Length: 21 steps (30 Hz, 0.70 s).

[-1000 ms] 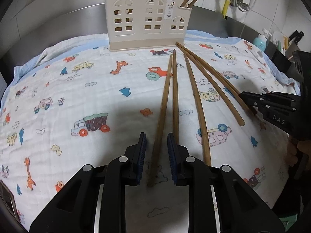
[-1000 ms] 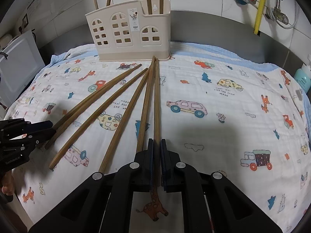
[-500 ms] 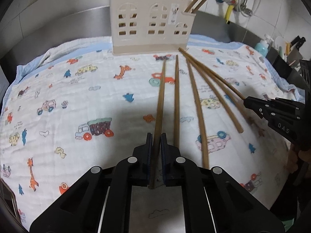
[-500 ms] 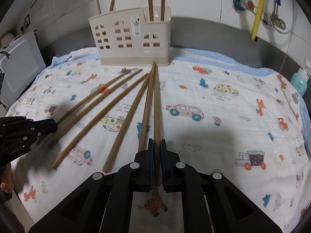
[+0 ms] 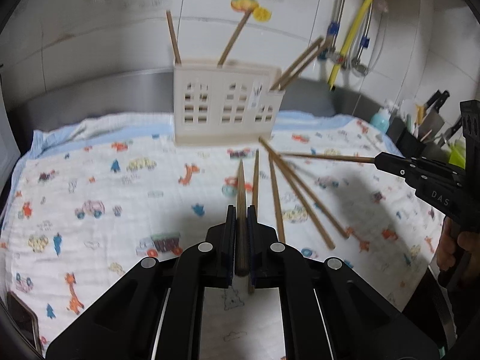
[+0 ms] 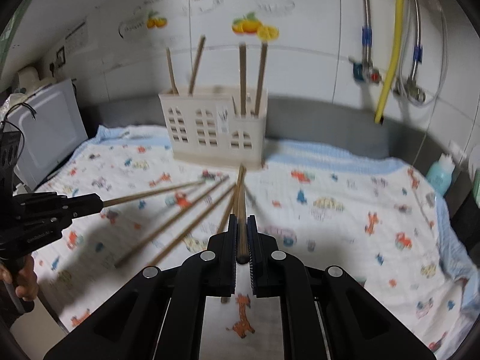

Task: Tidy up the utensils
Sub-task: 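Close the left gripper on a chopstick while the right gripper grasps another, then lift the chopsticks in both grippers over the cream utensil holder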

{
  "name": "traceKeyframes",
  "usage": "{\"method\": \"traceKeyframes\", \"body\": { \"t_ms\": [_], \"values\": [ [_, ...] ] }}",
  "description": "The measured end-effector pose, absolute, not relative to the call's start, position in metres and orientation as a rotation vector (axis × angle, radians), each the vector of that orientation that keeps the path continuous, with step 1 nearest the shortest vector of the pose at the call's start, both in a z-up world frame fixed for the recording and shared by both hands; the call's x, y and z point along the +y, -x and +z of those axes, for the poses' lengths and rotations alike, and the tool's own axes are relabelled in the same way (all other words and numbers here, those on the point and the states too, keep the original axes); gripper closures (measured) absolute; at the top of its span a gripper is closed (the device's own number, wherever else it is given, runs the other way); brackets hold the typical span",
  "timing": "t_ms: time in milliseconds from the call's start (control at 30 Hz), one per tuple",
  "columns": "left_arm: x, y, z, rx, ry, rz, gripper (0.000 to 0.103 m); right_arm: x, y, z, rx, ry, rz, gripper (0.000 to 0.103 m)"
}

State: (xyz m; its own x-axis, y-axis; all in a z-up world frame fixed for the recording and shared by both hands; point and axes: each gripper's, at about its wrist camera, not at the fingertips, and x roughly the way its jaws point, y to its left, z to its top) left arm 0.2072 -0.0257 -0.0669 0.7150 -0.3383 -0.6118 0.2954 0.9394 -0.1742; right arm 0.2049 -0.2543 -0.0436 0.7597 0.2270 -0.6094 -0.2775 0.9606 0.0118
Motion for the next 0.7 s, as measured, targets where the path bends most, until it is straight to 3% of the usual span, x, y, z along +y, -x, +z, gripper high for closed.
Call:
{"method": "traceKeyframes", "body": {
  "t_ms": [700],
  "values": [
    [-0.020,-0.236,-0.010,0.607,0.032,-0.378,0.098,-0.233,-0.231,0.076,0.553,0.115,0.396,0.096]
  ]
}}
